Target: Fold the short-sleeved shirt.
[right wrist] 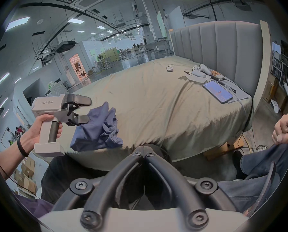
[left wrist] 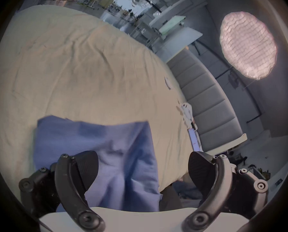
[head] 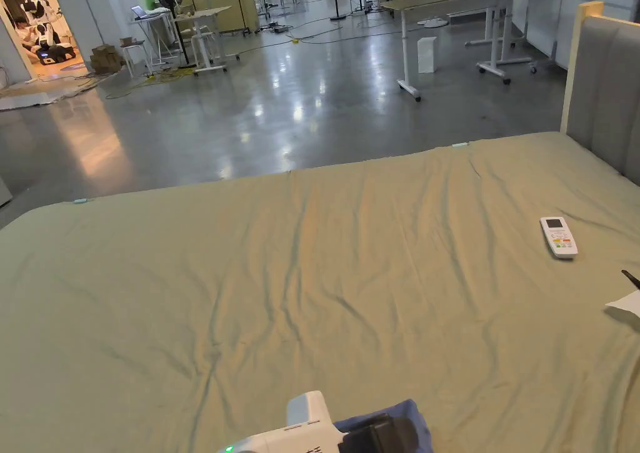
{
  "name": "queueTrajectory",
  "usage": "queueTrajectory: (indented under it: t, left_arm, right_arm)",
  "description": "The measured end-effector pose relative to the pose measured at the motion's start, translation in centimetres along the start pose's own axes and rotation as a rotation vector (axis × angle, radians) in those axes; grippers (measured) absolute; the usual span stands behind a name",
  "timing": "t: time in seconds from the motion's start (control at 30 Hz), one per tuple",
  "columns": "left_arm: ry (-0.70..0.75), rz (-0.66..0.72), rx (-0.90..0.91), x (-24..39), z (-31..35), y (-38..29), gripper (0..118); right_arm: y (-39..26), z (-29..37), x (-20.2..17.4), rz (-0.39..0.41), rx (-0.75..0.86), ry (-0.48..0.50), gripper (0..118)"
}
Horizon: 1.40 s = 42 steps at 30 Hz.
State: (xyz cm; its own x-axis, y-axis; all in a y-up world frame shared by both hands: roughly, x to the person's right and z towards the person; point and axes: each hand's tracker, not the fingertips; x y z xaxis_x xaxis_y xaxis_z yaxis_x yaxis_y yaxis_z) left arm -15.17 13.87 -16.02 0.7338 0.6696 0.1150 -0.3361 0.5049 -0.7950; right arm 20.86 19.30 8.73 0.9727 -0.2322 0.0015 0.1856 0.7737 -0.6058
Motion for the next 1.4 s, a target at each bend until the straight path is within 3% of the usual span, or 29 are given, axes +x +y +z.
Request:
queueTrajectory:
  t: [0.1, 0.17, 0.2, 0.23, 0.33, 0.4, 0.43, 0.6, 0.7, 0.83, 0.97, 1.07, 1.23, 1.33, 1.37, 1.4]
  left_arm:
    - [-0.024, 0.095, 0.05, -1.1, 1.6, -0.3, 96]
    - [-0.043, 0.144, 0.041, -1.7, 0.9, -1.0, 55]
    - [-0.047, 0.16, 0.01, -1.8, -0.1, -1.5, 24]
    - [-0.043, 0.17, -0.018, -1.3, -1.0, -2.0, 6]
    - [-0.002, 0.112, -0.13, -1.2, -5.4, -4.2, 6]
    - [0.136, 0.071, -0.236, -1.4, -8.2, -5.7, 5]
    - [0.082, 0.055, -0.192, -1.5, -8.3, -6.0, 2]
    - [0.121, -0.08, -0.163, 2.6, -6.0, -4.8, 1]
    - [-0.053, -0.105, -0.063, 4.0, -2.4, -3.5, 1]
    - [-0.017, -0.201, 0.018, 3.7, 3.5, -2.7, 1]
    - [-0.023, -0.144, 0.075, 0.6, 7.8, -3.7, 1]
    - [-0.01, -0.105, 0.102, -1.2, 10.2, -4.6, 1]
    - [0.032, -0.016, 0.137, -4.3, 11.8, -5.4, 2]
    - [0.025, 0.021, 0.154, -6.2, 12.3, -5.5, 4]
    - [0.025, 0.028, 0.157, -6.8, 12.4, -5.4, 7]
    - [0.029, 0.04, 0.16, -7.4, 12.3, -5.3, 19]
  right_arm:
    - [0.2, -0.1, -0.1, 0.001, 0.005, 0.013, 0]
    - [0.3, -0.3, -0.3, 0.01, 0.0, 0.021, 0]
    - [0.3, -0.3, -0.5, 0.021, -0.002, 0.02, 0]
    - [0.3, -0.3, -0.6, 0.029, -0.005, 0.017, 0]
    - [0.1, 0.3, -0.9, 0.063, -0.003, 0.005, 0]
    - [0.1, 0.8, -1.2, 0.076, 0.001, -0.006, 0]
    - [0.1, 1.0, -1.2, 0.078, 0.003, -0.008, 0]
    - [0.2, 0.4, -1.4, 0.099, -0.028, 0.004, 0]
    - [0.7, -0.3, -2.2, 0.132, -0.027, 0.02, 0]
    - [2.2, -3.0, -3.5, 0.119, -0.014, 0.138, 0]
    - [4.6, -8.9, -6.0, 0.087, -0.008, 0.241, 0]
    - [6.9, -13.5, -9.6, 0.178, -0.063, 0.329, 0]
    - [6.9, -22.9, -11.9, 0.208, -0.258, 0.327, 0]
    - [5.7, -26.6, -11.4, 0.217, -0.419, 0.245, 0]
    - [5.3, -27.4, -11.0, 0.196, -0.445, 0.226, 0]
    - [5.4, -27.3, -10.5, 0.15, -0.412, 0.274, 0]
